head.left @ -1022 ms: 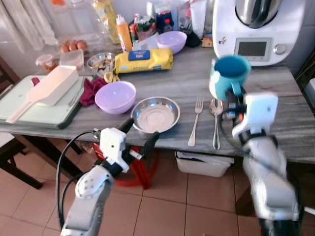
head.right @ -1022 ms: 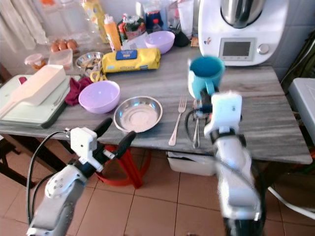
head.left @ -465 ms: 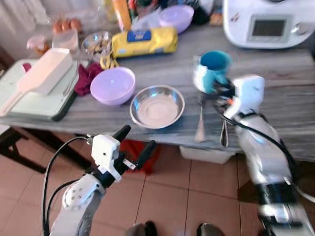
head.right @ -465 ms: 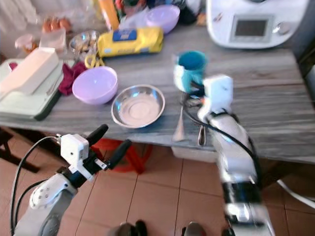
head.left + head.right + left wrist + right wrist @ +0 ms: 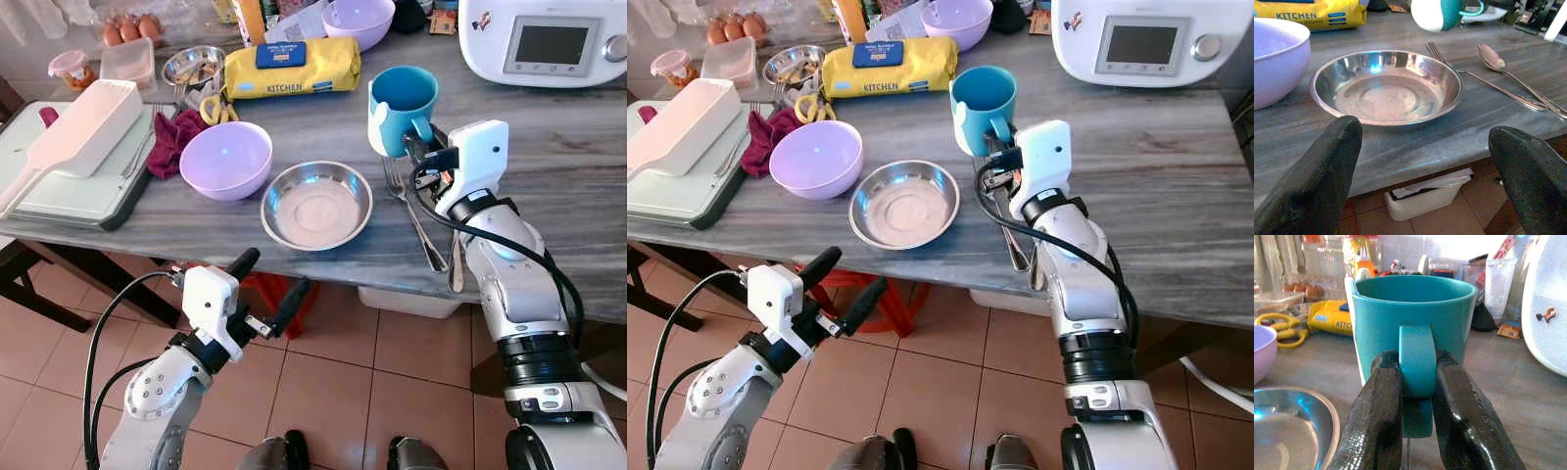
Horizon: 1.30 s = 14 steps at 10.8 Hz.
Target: Setting the table
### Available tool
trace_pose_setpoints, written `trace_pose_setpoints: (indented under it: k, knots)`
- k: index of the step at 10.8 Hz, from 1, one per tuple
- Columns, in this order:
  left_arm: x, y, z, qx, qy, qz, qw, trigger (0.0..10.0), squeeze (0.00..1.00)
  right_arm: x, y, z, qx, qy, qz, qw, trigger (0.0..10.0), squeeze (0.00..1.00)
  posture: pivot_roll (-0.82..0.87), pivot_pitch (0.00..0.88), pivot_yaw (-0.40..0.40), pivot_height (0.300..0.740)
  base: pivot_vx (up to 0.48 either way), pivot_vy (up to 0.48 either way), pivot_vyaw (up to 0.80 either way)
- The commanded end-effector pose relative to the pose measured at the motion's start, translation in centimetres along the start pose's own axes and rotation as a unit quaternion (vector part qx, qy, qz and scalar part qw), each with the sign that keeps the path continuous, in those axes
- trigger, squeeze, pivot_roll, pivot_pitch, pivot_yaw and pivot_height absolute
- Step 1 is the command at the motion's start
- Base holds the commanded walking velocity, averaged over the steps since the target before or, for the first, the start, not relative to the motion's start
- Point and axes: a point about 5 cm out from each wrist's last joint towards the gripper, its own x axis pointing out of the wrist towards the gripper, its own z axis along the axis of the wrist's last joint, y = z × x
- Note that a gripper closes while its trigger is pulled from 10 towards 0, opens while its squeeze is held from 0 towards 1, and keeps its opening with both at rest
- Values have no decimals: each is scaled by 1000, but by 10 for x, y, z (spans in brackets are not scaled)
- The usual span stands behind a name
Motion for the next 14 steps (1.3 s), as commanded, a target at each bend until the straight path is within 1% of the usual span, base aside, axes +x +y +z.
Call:
trace_pose_setpoints:
  k: [1,3,4,5,6,7,9,10,14]
  knots:
    - [-1,0,2,0,0,1,1000,10000,0,1,0,9,1,-27,2,1000,10000,0,-18,232,135,740,0,0,0]
    - [2,2,5,3,-2,1,1000,10000,0,9,1,7,44,-47,24,998,10000,0,2,231,145,740,0,0,0]
    - [2,2,6,4,-1,2,1000,10000,0,12,3,4,65,-44,30,997,10000,0,6,232,146,740,0,0,0]
    - [-1,0,7,5,-1,4,1000,10000,0,16,8,-5,90,-33,44,994,10000,0,19,234,145,740,0,0,0]
    - [-1,0,8,6,-1,5,1000,10000,0,17,11,-7,96,-32,56,993,10000,0,26,236,143,740,0,0,0]
    - [-2,0,8,6,-1,7,1000,10000,0,22,17,-10,87,-24,73,993,10000,0,29,237,140,740,0,0,0]
    - [-2,-1,8,5,-1,8,1000,10000,0,26,12,-18,69,-2,48,997,10000,0,30,236,136,740,0,0,0]
    - [-1,-1,8,6,-2,10,1000,10000,0,25,9,-24,76,7,35,997,10000,1000,30,234,133,740,0,0,0]
    - [1,-1,8,5,-3,7,1000,10000,0,21,4,-36,61,28,24,997,10000,1000,25,226,136,740,0,0,0]
